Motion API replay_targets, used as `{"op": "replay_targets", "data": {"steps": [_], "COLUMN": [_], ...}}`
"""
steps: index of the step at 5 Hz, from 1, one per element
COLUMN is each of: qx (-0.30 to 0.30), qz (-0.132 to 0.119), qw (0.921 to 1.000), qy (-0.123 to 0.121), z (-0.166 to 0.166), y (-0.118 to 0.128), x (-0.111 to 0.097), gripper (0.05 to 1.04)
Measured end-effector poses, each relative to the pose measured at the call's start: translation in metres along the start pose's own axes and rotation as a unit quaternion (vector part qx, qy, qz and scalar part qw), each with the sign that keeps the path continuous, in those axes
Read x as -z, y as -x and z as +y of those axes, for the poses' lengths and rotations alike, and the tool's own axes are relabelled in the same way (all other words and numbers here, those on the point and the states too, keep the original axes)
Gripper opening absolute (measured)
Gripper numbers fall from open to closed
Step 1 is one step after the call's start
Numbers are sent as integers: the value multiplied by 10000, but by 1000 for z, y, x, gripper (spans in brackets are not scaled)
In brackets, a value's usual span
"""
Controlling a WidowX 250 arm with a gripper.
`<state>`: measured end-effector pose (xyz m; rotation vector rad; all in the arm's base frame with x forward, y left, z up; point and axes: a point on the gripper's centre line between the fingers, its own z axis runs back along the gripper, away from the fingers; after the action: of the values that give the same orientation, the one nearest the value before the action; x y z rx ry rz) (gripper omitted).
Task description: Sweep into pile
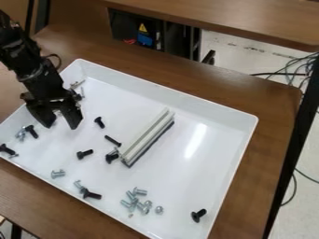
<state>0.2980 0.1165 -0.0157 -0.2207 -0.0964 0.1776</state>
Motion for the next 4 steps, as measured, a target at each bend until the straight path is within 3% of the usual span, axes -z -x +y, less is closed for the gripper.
{"op": "replay_targets", "data": {"steps": [1,2,3,4], "qx": [-33,-20,267,536], "qz": [105,222,11,-25], "qw": [9999,9985,9965,9936], "qy": [12,-498,-793,-995], "z": [0,-9,-33,-44], "y": [4,-4,-22,-29], "x": [6,-7,-31,-42], "gripper": [1000,1000,1000,1000]}}
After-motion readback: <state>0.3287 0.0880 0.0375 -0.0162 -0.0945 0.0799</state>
